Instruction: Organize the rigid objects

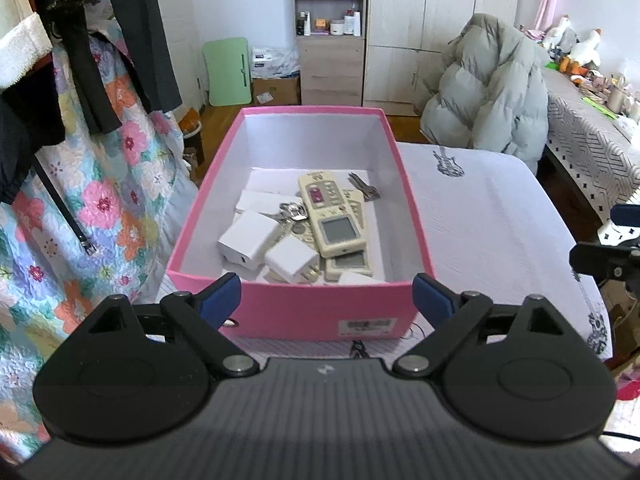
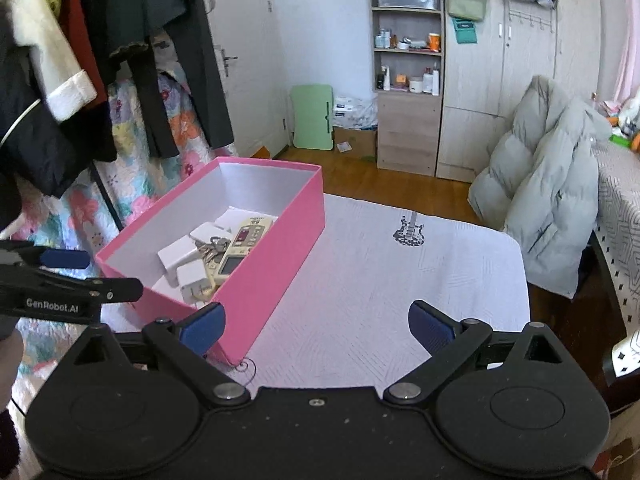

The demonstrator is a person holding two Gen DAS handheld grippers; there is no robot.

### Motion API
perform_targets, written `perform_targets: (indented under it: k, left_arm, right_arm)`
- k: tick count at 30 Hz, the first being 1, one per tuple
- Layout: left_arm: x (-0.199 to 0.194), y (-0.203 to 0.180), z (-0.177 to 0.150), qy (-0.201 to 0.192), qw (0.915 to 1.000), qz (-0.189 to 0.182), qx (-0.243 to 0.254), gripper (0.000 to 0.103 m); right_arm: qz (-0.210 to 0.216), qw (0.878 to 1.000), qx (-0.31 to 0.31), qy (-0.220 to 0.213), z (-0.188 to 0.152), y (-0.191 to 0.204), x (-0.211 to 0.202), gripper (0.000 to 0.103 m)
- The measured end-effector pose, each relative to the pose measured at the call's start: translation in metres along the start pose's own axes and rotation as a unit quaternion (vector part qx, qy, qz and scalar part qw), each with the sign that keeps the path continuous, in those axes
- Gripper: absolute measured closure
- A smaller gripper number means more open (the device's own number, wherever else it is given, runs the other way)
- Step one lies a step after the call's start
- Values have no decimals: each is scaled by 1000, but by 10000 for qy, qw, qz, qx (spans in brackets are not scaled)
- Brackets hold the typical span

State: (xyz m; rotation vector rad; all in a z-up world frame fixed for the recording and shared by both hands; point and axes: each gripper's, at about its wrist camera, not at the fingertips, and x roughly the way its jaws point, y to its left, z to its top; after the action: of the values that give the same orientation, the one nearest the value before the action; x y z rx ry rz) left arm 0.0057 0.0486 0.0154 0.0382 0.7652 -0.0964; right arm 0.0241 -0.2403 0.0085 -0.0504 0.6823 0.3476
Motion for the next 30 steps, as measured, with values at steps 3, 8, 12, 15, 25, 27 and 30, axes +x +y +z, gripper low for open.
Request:
perform_targets:
  k: [3,8,12,15,25,27,30]
  left_arm:
    - [-3,-4,-3,14,10000,-11,61,10]
    - [-8,-6,-8,-72,10000,34,-19,10]
    - [-8,-8,-11,-101,9999,115,-25,10]
    - [-8,-7,-13,-105,9998,186,-42,10]
    - [-11,-11,-19,-207,9991,354,-96,10]
    - [-13,-12,-19,-227,9992,335,-63,10]
    - [-14,-14,-21,-262,9991,343,-13,10]
  right_arm:
    - [-175,9998,-102,-20,-5,1,-2,3]
    - [-445,9989,-141,-58,-9,2,-4,3]
    - [-656,9974,-241,-145,-13,8,-5,3]
    - [-765,9966,-257,-168,-15,12,-6,3]
    - [-1082,9936,-236,-219,-18,17,-10,3]
    - [-1080,9937,-211,-219,-18,16,-10,3]
    - [-1067,9939,-188,-212,-19,14,-10,3]
